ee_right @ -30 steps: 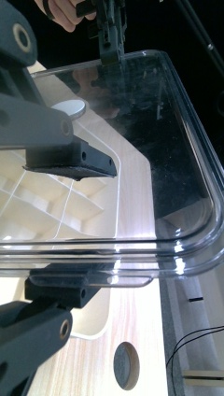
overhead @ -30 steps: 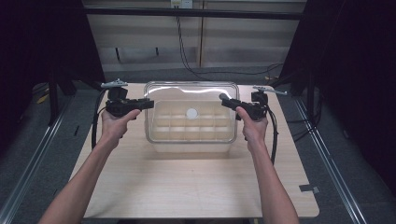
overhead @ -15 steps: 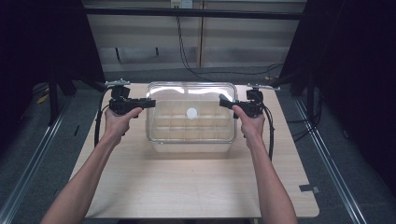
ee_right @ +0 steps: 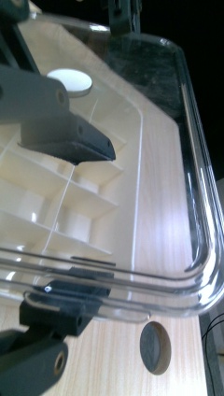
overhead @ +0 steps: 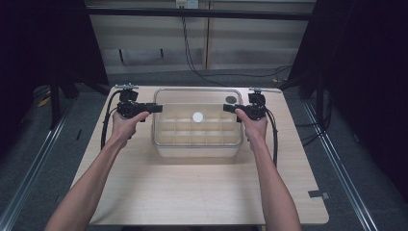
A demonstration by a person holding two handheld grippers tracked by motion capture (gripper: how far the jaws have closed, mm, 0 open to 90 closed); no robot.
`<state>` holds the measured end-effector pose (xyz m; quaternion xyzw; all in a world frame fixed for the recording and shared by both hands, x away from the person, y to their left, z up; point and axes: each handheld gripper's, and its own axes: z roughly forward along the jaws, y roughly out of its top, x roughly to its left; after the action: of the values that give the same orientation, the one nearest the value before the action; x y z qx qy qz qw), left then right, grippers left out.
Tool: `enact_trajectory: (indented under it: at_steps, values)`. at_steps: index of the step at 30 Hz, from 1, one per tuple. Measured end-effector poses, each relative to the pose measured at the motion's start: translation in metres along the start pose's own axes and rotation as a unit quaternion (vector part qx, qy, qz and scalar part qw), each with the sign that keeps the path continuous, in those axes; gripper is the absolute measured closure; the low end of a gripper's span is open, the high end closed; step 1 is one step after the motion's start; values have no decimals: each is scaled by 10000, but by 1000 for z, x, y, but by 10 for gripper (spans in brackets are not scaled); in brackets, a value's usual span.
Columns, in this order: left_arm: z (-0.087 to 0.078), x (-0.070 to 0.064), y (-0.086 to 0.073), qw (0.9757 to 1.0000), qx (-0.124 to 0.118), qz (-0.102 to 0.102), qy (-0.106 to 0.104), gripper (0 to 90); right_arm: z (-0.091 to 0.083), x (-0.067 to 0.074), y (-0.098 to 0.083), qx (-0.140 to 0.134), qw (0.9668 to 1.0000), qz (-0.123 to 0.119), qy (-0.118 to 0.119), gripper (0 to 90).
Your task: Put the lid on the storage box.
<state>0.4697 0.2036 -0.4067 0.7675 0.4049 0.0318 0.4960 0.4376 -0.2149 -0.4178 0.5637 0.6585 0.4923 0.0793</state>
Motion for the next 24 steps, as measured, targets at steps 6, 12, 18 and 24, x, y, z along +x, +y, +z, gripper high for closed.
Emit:
enact_trajectory:
  at_steps: [6, 12, 18, 24]
  values:
    - [8, 4, -7, 9999, 64, -98, -12, 556, 7, -3, -2, 92, 10000, 11, -36, 319]
    - [13, 7, -10, 9998, 130, -169, -13, 535, 16, -5, -6, 80, 9998, 64, -175, 276]
    - [16, 10, -13, 9997, 125, -198, -88, 534, 20, -4, -8, 138, 9992, -3, -370, 223]
    - [19, 14, -18, 9994, 102, -304, -161, 528, 21, -1, -9, 161, 9981, -141, -574, 200]
